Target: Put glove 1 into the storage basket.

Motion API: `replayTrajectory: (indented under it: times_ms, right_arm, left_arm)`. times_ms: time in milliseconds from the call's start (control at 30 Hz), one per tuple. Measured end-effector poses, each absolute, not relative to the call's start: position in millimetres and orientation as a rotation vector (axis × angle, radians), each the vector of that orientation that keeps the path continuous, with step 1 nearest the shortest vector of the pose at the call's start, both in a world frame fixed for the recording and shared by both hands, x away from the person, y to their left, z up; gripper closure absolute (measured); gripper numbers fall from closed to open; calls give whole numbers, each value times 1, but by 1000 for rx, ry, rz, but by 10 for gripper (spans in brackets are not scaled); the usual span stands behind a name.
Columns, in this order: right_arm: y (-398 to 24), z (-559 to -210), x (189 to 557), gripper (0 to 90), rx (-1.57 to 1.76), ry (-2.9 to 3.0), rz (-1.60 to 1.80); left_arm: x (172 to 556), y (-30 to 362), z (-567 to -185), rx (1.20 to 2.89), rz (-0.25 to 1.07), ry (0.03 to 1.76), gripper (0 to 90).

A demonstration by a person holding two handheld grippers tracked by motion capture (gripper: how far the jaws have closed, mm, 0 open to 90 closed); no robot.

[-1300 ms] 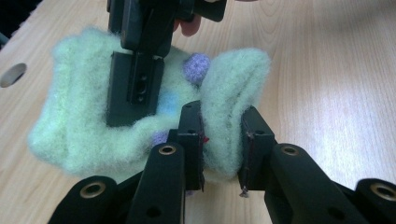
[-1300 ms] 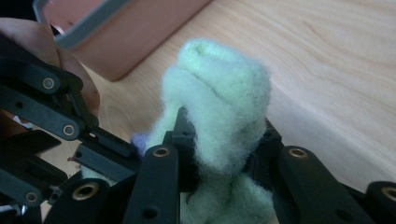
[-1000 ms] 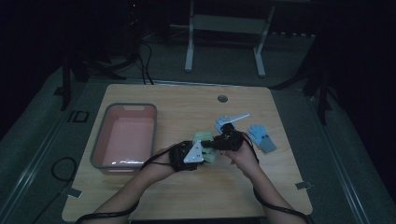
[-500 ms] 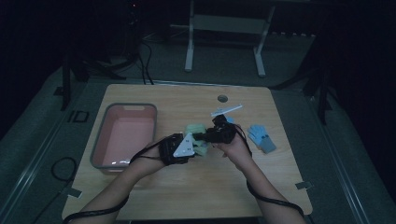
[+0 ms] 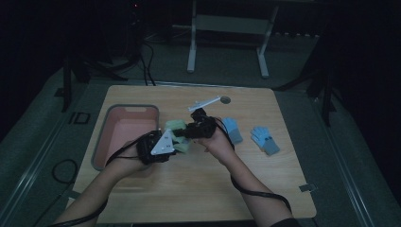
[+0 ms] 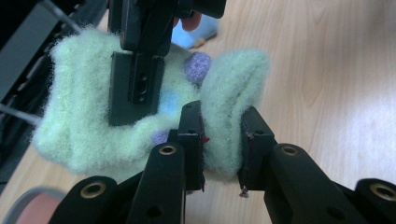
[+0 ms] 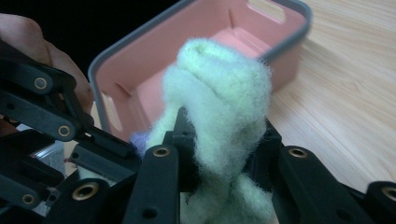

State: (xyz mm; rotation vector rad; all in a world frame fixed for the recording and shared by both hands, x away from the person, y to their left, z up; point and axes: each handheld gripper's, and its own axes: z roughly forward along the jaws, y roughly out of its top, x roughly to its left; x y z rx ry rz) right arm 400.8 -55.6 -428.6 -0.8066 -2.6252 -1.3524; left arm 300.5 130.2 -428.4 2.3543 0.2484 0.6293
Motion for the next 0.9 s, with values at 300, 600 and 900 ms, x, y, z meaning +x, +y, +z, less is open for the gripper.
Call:
replayTrajectory:
  times_ms: [300, 600, 900]
  right_arm:
    - [-9, -424, 403, 700, -748, -2608, -1358]
    - [35, -432, 403, 700, -704, -2593, -1344]
    - [69, -444, 403, 700, -695, -2553, -1347]
  left_arm:
    - [292, 172, -424, 2358, 662, 313, 750]
    - [286, 209, -431, 2378, 674, 389, 750]
    - [284, 240, -436, 2422, 661, 409, 751]
